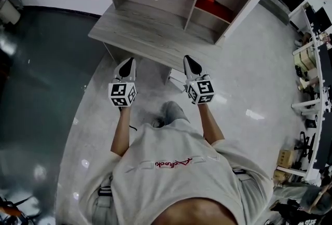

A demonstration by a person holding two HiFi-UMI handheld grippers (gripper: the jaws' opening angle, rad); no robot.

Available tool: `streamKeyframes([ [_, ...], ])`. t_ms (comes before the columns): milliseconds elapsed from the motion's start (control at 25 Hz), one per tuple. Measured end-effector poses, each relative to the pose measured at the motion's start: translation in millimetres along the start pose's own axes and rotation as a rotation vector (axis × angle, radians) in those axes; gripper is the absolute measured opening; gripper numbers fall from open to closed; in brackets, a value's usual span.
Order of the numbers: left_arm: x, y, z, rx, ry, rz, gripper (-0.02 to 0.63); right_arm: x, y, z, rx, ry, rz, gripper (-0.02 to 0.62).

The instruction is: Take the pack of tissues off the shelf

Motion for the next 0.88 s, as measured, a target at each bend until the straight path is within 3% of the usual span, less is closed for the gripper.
streamKeyframes([
  [440, 22.4, -39.3, 6.7, -0.008, -0.016, 0.006, 0.000, -19.4, -42.1, -3.8, -0.010, -0.008, -0.001, 0.008],
  [880, 56.6, -138.7, 26.6, -0.005, -0.019, -0.003, 0.000, -73.1, -128.7, 9.3, -0.021, -0.007, -0.001, 0.006],
])
Point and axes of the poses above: the fingertips, and each gripper's own axes: y backward along the fingers, x to its left, z out of its top, the point moved 3 cm from there along y, backward along the fingers, and after that the axes turned 2 degrees about x, right-handed, at the moved point
